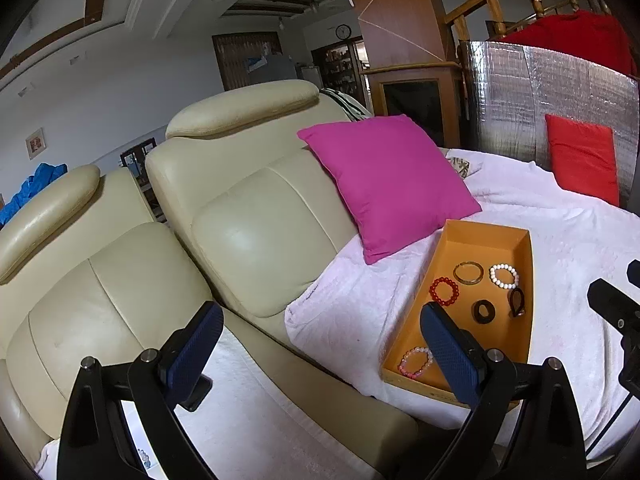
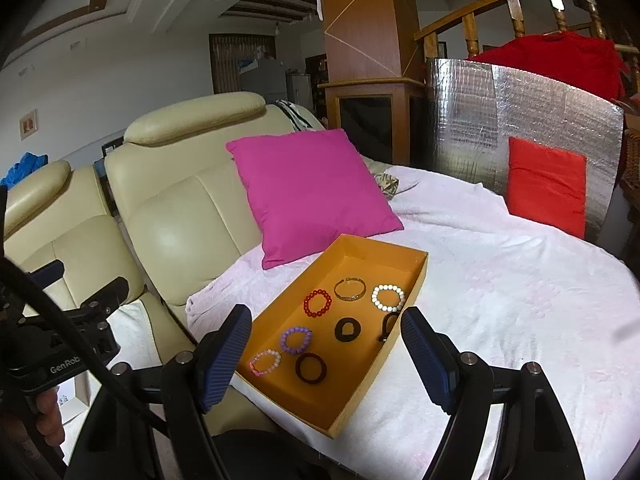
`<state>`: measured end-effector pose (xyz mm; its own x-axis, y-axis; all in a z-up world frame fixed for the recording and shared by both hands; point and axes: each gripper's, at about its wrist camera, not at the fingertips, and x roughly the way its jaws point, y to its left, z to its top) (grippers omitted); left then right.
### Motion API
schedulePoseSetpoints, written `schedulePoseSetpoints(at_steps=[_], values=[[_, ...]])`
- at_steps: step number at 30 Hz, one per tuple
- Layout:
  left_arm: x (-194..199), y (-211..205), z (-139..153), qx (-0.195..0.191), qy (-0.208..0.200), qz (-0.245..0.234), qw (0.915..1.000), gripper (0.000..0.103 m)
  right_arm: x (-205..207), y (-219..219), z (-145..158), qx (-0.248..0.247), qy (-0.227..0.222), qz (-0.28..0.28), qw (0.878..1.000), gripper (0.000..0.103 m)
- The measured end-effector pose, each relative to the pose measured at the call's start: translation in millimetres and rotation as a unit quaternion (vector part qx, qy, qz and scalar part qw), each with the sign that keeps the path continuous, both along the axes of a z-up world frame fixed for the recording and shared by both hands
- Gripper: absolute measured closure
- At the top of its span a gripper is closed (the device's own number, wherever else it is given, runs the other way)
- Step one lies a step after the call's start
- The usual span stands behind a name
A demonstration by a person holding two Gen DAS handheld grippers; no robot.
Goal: Organize jewelry
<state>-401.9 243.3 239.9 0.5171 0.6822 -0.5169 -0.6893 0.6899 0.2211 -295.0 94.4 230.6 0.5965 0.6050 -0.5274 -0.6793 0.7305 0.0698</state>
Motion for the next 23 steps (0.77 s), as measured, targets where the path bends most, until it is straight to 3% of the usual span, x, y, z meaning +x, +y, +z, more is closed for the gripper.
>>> schedulePoseSetpoints(at_steps=[18,23], values=[[21.2,2.3,-7.0,0.001,0.013,0.003,0.9999,0.004,21.9,5.1,-10.6,-0.001,0.008,-0.003,1.0,0.023],[65.8,-33.5,-9.9,-0.027,0.012,-0.077,0.9966,0.004,45.4,-37.5,-9.8,0.021,-0.003,-0.05,0.999,0.023]])
